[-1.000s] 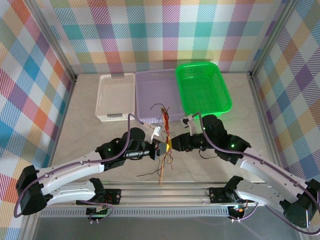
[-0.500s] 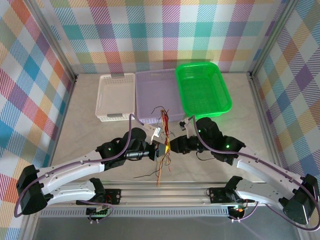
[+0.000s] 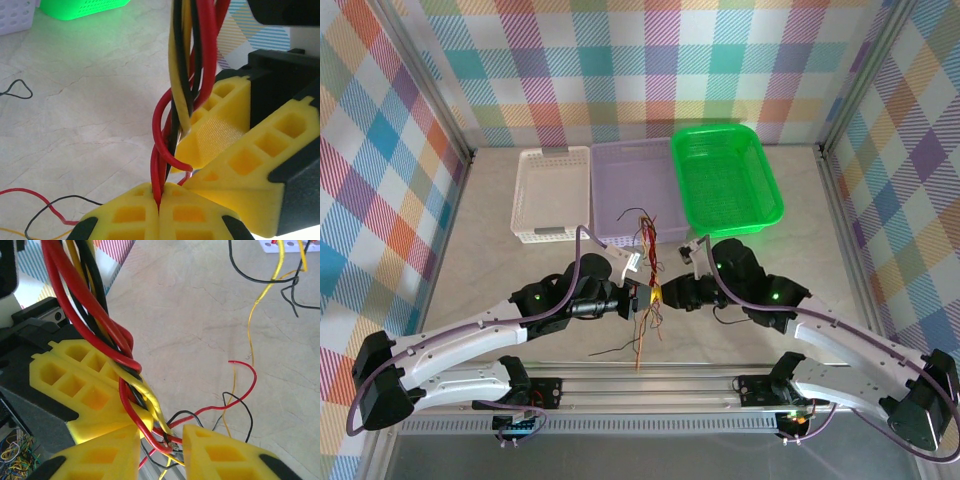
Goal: Untangle the cables
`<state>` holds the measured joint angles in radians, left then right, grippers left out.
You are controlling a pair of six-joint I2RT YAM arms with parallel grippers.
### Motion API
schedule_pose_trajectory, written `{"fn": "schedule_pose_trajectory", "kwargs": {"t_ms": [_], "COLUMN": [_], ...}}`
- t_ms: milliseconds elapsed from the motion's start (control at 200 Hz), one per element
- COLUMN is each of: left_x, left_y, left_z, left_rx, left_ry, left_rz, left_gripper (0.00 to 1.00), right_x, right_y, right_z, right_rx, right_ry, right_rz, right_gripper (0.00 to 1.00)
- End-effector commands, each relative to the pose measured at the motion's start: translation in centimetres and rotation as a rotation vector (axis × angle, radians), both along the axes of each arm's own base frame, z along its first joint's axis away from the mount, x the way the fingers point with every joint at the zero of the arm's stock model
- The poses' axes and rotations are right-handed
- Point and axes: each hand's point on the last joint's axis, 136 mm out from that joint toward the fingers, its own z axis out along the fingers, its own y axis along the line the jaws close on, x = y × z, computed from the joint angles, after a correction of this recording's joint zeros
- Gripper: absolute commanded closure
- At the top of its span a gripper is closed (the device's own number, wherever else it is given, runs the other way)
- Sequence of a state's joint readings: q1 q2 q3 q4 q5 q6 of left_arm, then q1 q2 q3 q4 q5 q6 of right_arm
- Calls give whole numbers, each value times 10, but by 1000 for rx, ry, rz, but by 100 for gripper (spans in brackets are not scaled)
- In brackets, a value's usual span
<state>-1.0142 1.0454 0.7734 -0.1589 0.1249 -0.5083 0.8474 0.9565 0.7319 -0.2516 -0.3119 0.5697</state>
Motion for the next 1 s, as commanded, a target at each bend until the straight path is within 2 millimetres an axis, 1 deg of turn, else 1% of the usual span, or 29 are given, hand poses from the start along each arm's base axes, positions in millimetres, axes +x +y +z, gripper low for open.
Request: {"fn": "schedule_pose_trajectory", "kwargs": {"t_ms": [0, 65, 90, 150, 255, 330, 400, 505, 615, 685, 755, 835, 865, 920, 1000], "left_x": [-1, -1, -1, -1, -3, -8, -12, -19, -25, -28, -31, -30, -30, -27, -26], "left_y": [-7, -5, -5, -2, 2, 7, 12, 19, 28, 36, 44, 55, 58, 64, 65], "left_z": [22, 22, 20, 16, 4, -15, -31, -52, -64, -67, -66, -63, -61, -57, -47], "left_rx": [-48, -40, -33, -10, 51, 143, 225, 318, 395, 455, 506, 563, 583, 613, 604], "left_ry": [-31, -32, -31, -27, -8, 38, 79, 138, 178, 196, 201, 192, 188, 173, 142], "left_rz": [-11, -10, -10, -5, -16, -36, -48, -68, -84, -91, -98, -90, -88, -77, -83], "left_gripper": [100, 100, 100, 100, 100, 100, 100, 100, 100, 100, 100, 100, 100, 100, 100], "right_x": [-3, -1, 0, 6, 18, 24, 28, 33, 42, 47, 52, 54, 55, 55, 53], "right_y": [8, 5, 3, -8, -33, -50, -61, -72, -88, -99, -110, -116, -115, -110, -97], "right_z": [4, 6, 7, 11, 28, 44, 61, 81, 103, 119, 137, 154, 159, 163, 159], "right_rx": [31, 22, 15, -18, -63, -92, -98, -105, -124, -126, -120, -112, -105, -98, -77], "right_ry": [-10, -21, -27, -57, -137, -180, -217, -249, -285, -307, -329, -354, -359, -353, -325], "right_rz": [24, 4, -5, -62, -179, -243, -276, -306, -361, -399, -434, -448, -443, -413, -354], "right_gripper": [83, 97, 100, 100, 100, 100, 100, 100, 100, 100, 100, 100, 100, 100, 100]}}
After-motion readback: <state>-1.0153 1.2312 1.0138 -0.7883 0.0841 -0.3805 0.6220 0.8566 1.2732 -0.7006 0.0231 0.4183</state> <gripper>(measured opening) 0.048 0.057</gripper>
